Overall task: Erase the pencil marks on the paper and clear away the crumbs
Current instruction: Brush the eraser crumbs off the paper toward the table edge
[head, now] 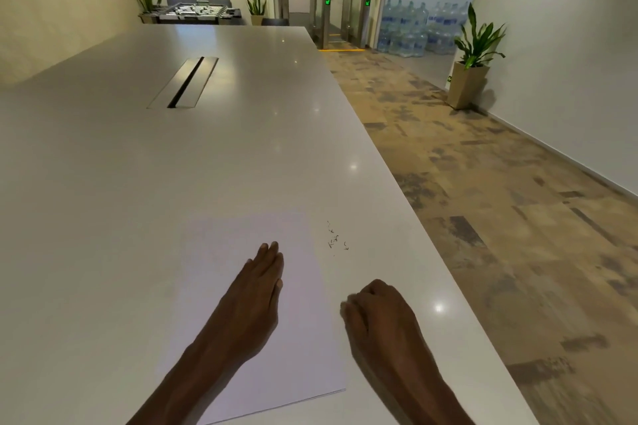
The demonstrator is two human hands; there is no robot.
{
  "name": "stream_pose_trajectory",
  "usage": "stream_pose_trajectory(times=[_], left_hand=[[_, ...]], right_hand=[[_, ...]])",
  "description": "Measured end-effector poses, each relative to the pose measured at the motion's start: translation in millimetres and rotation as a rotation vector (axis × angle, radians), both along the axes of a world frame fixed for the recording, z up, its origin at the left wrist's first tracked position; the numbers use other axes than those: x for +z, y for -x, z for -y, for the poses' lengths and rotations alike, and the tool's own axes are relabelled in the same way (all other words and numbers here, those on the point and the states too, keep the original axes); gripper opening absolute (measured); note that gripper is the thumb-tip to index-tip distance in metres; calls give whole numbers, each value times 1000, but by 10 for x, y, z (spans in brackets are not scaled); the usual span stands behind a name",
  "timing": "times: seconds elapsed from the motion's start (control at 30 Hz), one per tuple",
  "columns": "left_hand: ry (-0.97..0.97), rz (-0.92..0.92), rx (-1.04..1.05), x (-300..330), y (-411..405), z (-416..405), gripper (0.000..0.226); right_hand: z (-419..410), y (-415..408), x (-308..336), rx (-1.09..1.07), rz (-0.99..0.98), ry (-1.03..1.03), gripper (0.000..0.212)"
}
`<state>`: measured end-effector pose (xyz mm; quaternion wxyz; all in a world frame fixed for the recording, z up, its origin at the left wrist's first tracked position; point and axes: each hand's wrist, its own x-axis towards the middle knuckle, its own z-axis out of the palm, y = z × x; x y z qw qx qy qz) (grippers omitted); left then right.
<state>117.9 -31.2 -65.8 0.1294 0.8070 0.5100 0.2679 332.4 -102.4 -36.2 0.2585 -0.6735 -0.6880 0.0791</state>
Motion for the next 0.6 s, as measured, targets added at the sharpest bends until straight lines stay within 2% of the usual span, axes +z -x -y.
stream_pose_trajectory(times=[0.1, 0.2, 0.27, 0.33, 0.43, 0.5, 0.6], left_hand=[[-3, 0, 20, -38, 0, -2, 64], [-47, -32, 30, -80, 12, -25, 59], [-57, -48, 38, -90, 26, -34, 58], [-60, -57, 54, -93, 20, -36, 58], [-64, -61, 66, -100, 8, -33, 57], [-69, -59, 68, -106, 18, -32, 55], [-85, -56, 68, -98, 17, -21, 53]], right_hand=[[-167, -113, 109, 120, 30, -68, 56], [-415, -230, 218, 470, 89, 221, 78], [-569, -291, 187, 579, 167, 290, 84], [-702, -348, 123, 623, 220, 322, 88], [-860, -378, 110, 656, 295, 343, 76], [-942, -400, 102, 633, 307, 339, 70], [-1046, -459, 46, 548, 293, 320, 76]])
